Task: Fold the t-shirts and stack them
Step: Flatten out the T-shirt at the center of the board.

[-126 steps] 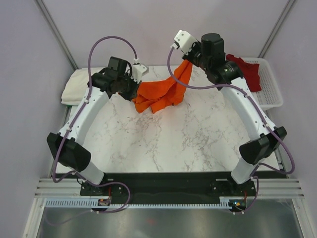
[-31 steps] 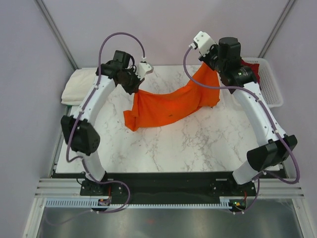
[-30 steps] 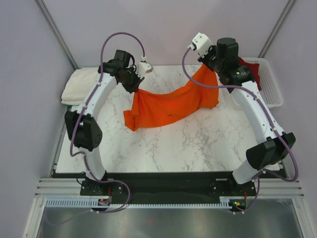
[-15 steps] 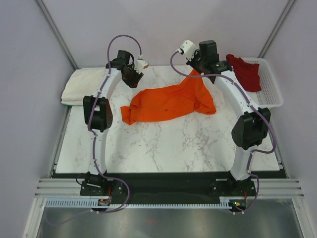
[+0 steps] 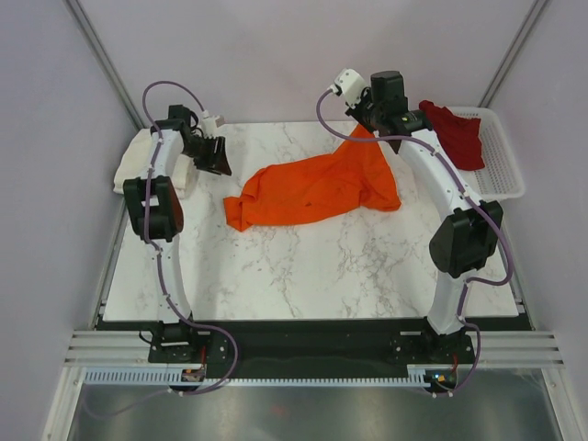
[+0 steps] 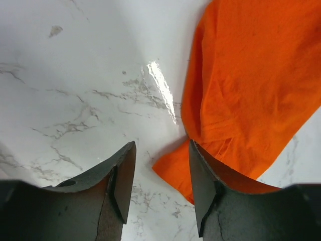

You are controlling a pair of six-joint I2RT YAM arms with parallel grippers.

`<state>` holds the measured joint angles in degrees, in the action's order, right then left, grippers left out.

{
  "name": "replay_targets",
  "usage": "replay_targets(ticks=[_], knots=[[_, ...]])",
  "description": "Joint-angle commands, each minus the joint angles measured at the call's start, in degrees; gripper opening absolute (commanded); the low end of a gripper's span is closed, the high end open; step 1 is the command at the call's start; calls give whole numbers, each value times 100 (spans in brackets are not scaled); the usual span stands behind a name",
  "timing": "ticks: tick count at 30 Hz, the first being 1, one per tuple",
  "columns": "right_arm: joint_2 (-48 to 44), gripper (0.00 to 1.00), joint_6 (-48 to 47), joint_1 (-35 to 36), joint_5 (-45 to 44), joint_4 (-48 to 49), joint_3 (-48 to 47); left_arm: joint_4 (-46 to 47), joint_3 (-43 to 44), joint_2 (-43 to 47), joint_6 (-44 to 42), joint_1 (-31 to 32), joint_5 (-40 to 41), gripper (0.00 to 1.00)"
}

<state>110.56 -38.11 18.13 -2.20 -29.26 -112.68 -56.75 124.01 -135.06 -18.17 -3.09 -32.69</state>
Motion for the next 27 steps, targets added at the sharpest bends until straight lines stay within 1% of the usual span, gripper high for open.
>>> replay_targets(ticks=[1,7,15,23,27], knots=[[35,0,75,-3,35,95,-324,-328,89,-160,481,2,-984,52],[9,0,75,-2,9,69,-272,-407,-148,-257,516,-25,-1653,49],[-70,0,58,6,-35,69,-175,-460,-394,-398,464,-25,-1758,45],[-70,0,93,15,-18,69,-131,-468,-351,-503,429,2,-1741,43],[-70,0,84,6,-35,69,-131,-460,-342,-547,446,10,-1794,40]])
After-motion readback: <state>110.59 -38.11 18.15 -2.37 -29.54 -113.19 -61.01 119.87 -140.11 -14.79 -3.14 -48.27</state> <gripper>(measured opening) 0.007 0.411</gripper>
